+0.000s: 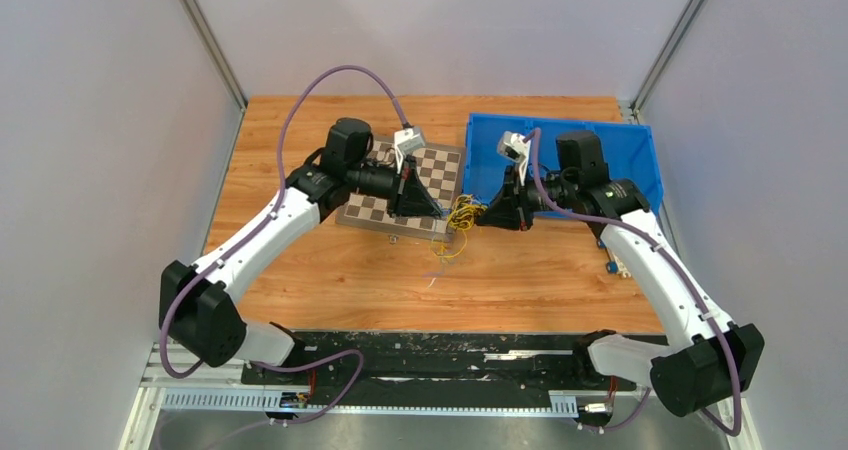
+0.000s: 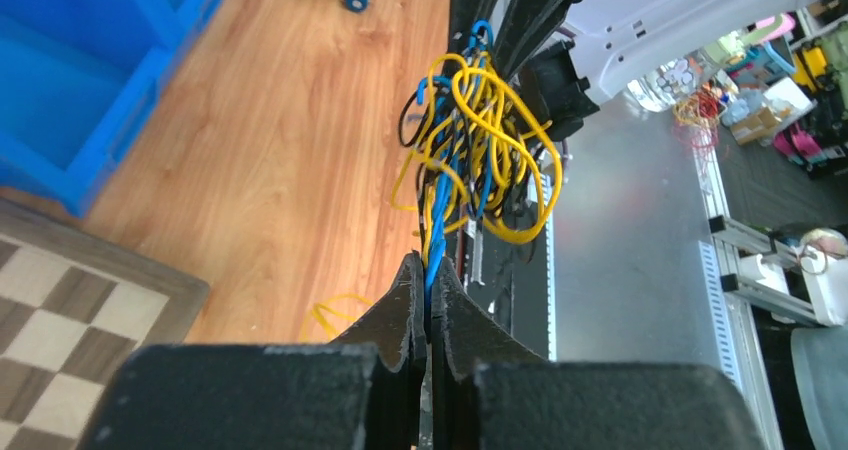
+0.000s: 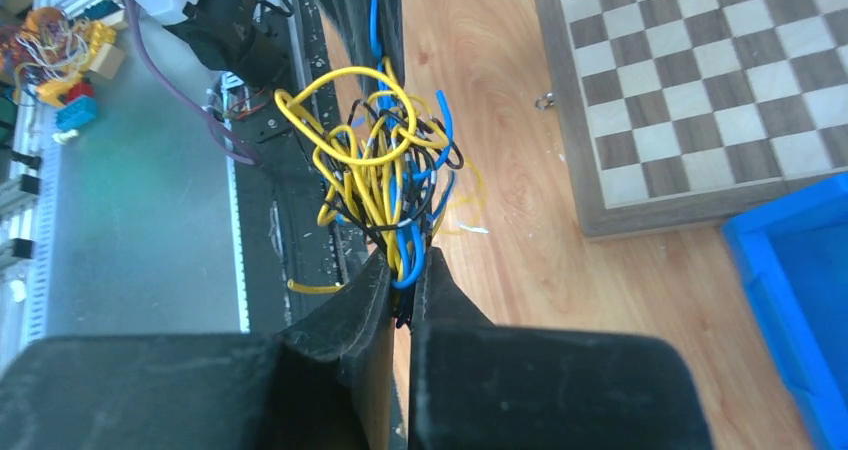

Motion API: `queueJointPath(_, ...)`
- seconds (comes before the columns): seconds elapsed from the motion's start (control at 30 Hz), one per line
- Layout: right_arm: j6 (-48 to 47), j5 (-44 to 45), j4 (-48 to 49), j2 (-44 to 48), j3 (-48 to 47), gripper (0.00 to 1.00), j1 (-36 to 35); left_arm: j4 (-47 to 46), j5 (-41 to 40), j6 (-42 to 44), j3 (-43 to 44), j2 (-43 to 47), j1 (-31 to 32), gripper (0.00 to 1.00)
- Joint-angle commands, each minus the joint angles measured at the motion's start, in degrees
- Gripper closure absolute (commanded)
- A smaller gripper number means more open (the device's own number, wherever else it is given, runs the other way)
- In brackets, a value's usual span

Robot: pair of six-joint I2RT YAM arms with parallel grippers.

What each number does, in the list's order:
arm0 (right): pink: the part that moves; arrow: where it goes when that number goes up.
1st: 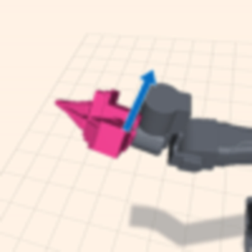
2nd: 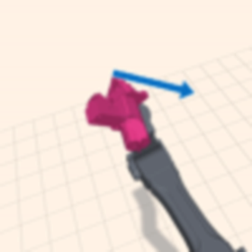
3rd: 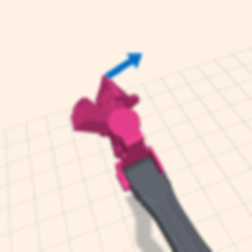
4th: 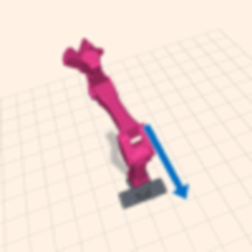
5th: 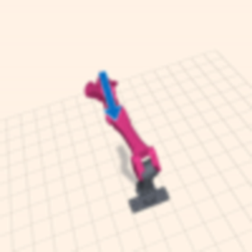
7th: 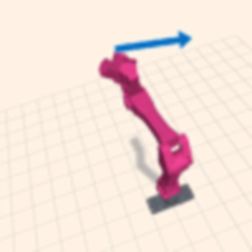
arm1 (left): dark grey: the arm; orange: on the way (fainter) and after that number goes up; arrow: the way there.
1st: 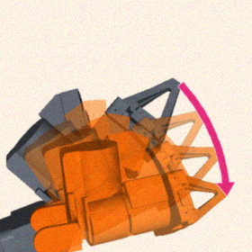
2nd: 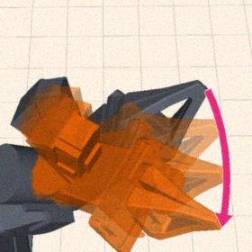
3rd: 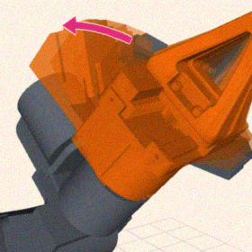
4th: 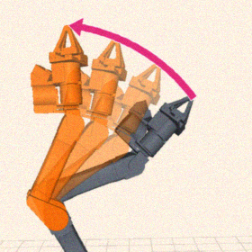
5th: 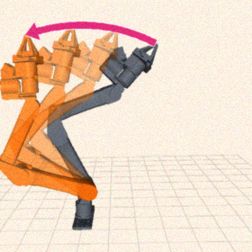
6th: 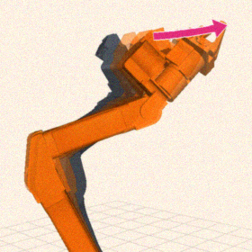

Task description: Untangle the cables

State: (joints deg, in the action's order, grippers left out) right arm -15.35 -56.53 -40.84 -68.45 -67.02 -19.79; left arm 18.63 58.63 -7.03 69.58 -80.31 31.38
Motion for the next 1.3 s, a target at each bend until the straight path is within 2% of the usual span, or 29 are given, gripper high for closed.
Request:
queueJointPath(0.0,-8.76,4.89,-6.36,2.18,-0.07,1.0,4.95,8.41,1.11,7.42,-0.43,5.17,-8.09,1.0)
queueJointPath(0.23,-16.1,7.6,-15.28,1.57,-0.55,1.0,11.82,29.15,0.99,22.66,-4.9,10.38,-26.21,1.0)
queueJointPath(0.37,-19.42,7.82,-18.21,1.46,-0.41,1.0,15.04,39.29,-1.4,36.56,-5.03,11.93,-36.25,1.0)
queueJointPath(0.63,-27.11,8.88,-23.89,-0.16,-0.47,1.0,22.9,51.41,-6.56,54.95,-2.82,7.06,-55.8,1.0)
queueJointPath(0.83,-31.45,10.54,-26.96,-1.8,-0.22,1.0,27.23,52.54,-10.38,60.45,-1.58,1.95,-64.14,1.0)
queueJointPath(1.0,-34.67,12.07,-28.93,-2.96,-0.96,1.0,31.61,47.43,-15.28,60.5,-1.89,-0.12,-67.41,1.0)
queueJointPath(1.1,-38.6,12.14,-31.74,-4.73,-2.16,1.0,36.47,46.41,-17.58,62.41,-1.55,-1.41,-70.9,1.0)
queueJointPath(1.27,-42.97,13.36,-34.99,-8.03,-3.35,1.0,40.87,45.05,-21.02,65.22,-1.85,-3.38,-73.14,1.0)
